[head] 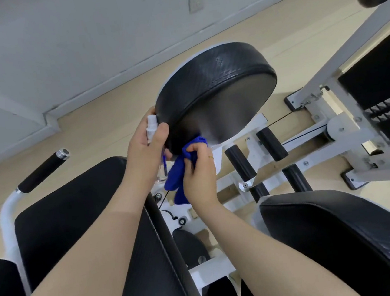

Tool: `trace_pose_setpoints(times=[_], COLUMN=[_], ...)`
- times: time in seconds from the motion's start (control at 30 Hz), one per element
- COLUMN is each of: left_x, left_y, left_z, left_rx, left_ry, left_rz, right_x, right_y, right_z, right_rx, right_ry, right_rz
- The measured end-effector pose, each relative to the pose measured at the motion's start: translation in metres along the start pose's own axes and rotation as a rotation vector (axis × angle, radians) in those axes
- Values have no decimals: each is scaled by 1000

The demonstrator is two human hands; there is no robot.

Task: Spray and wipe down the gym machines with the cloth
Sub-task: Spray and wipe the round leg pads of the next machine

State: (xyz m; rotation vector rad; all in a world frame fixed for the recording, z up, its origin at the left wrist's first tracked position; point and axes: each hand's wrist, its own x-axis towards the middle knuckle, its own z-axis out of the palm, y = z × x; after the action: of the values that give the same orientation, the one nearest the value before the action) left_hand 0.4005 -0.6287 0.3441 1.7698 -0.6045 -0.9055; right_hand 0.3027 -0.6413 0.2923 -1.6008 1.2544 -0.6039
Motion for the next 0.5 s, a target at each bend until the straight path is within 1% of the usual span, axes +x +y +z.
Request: trace_pose_setpoints(times=[0.07, 0.13, 0.2, 0.23, 0.27, 0.3, 0.37, 0.43, 0.5], left_x=[3, 4, 2, 1, 0, -1, -2, -5, -7], left_y=[-1, -4, -5, -5, -5, -5, -7, -10, -10], left_z=[-1, 0, 1, 1, 1, 1, 2, 3, 3], left_rx=[-13, -53, -70, -67, -60, -54, -52, -48, -34], left_ry=[13, 28, 23, 26, 37, 46, 57, 80, 98], left_rz=[-6, -13, -17, -16, -16, -14, -14, -27, -28], right_x=[-5, -3, 2, 4, 6, 10, 19, 25, 30], right_y=[-11, -6, 9, 14, 12, 6, -13, -37, -49], right_z=[-1, -1, 0, -2, -8, -16, -39, -59, -64], right_rx=[88, 47, -23, -26, -4, 37, 150, 246, 322], right_ry=[53, 20, 4, 32, 90, 163, 280, 346, 398], right_rz=[-109, -136, -22, 56, 106, 111, 23, -99, -120])
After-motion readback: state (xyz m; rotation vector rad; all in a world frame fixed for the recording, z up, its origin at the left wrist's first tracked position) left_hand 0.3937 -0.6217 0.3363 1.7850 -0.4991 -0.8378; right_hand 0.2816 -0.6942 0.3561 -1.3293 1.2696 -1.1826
